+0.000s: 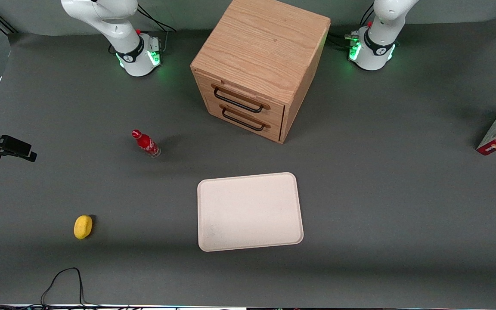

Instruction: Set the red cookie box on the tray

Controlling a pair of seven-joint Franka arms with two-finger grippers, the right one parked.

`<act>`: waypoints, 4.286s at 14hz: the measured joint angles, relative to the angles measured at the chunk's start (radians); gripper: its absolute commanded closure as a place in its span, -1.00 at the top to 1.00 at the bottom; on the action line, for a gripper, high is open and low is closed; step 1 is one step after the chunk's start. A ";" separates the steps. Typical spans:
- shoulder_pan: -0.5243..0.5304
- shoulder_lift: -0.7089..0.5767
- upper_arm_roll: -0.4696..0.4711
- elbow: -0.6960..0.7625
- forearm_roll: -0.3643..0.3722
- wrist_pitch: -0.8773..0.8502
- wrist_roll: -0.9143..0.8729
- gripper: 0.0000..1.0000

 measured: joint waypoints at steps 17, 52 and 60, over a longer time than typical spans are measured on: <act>0.004 0.141 0.005 -0.036 0.000 0.187 0.000 -0.79; -0.715 0.106 -0.051 0.908 -0.044 -0.941 -1.374 -1.00; -1.096 0.276 -0.187 1.053 -0.067 -0.856 -2.168 -1.00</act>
